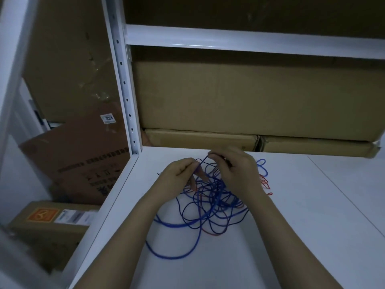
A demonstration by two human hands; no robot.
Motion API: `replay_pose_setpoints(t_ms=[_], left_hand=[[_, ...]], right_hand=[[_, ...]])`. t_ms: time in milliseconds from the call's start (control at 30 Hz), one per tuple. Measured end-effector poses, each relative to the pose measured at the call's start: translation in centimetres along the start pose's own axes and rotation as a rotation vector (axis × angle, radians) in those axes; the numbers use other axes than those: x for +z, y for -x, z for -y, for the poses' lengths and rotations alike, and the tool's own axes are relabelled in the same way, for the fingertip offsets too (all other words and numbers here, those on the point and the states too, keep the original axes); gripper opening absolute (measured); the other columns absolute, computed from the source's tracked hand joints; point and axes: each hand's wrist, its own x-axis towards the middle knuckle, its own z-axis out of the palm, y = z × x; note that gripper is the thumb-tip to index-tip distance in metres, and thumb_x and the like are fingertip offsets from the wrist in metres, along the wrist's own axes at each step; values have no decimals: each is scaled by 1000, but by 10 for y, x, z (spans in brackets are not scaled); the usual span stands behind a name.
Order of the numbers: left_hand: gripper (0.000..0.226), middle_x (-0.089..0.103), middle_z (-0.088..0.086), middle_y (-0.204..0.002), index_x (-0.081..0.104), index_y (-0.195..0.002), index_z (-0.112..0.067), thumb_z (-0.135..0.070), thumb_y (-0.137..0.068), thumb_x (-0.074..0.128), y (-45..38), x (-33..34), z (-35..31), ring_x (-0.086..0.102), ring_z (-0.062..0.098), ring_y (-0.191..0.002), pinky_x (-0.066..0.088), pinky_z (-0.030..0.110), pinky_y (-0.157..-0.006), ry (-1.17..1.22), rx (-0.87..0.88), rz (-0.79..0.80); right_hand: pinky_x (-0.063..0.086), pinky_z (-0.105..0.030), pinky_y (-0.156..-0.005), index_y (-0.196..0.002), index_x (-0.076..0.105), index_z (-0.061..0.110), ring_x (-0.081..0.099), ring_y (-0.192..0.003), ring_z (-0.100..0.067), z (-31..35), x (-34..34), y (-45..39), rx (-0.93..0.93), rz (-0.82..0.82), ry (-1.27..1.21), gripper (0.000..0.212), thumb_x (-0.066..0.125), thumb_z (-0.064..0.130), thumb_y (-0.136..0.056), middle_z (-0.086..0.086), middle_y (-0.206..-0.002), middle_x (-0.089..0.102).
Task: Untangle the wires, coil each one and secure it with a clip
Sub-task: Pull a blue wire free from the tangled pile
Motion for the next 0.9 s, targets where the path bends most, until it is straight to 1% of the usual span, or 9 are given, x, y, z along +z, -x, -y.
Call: replay_pose_setpoints(t_ms=[100,233,333,433,500,600,733,800,900], left_hand=[[36,71,4,-68,62,-82,-2,-16,-102,36,13,-4,-16,55,11,-51,44,18,-54,334,-98,14],[32,63,0,-55,60,-80,-3,-17,-98,37,22,-9,-22,57,11,-51,48,20,-55,563,-128,-40],[34,70,0,-67,69,-84,-7,-13,-98,39,19,-12,-20,66,9,-62,53,19,-65,700,-113,-169],[31,75,1,-83,65,-95,-4,-12,-102,36,10,-14,-13,71,10,-79,54,16,-72,803,-119,-312],[30,75,1,-87,63,-95,-6,-12,-103,35,5,-16,-9,71,10,-86,54,16,-77,873,-120,-428],[25,72,6,-96,60,-96,-6,-10,-104,36,-1,-19,-1,70,13,-92,54,19,-87,964,-108,-600],[21,66,13,-113,58,-107,-2,-9,-103,39,-9,-19,18,67,15,-102,51,21,-91,719,-81,-732],[24,66,10,-115,60,-106,0,-13,-103,40,-10,-16,28,65,12,-104,49,15,-88,376,-58,-702],[32,66,2,-117,59,-122,-3,-19,-103,40,-7,-12,42,62,12,-107,46,16,-90,-268,99,-476]], right_hand=[[41,-11,-68,-93,74,10,56,-75,-5,1,5,-6,129,-11,-136,12,64,16,-89,2,-82,70],[47,-19,-60,-81,69,27,55,-60,-3,10,16,-14,414,228,-445,17,62,17,-92,17,-65,63],[48,-28,-59,-81,69,25,55,-57,-14,12,29,-12,522,424,-519,21,55,20,-96,7,-63,67],[54,-35,-71,-94,70,17,64,-66,-16,16,45,-5,587,597,-501,23,50,26,-99,-5,-74,71],[53,-32,-74,-100,68,15,65,-69,-12,19,55,3,588,708,-465,24,47,27,-100,-4,-76,72],[53,-25,-69,-91,70,8,63,-67,-8,25,63,15,599,857,-474,30,48,27,-100,-1,-76,72],[54,-30,-79,-86,68,10,66,-76,-13,29,61,23,616,950,-435,34,47,32,-100,-1,-79,71],[54,-33,-83,-84,66,13,67,-79,-13,30,57,23,534,981,-365,34,43,33,-101,1,-81,71],[50,-29,-82,-89,64,16,64,-83,-12,35,46,19,336,1045,-221,32,39,32,-102,0,-90,70]])
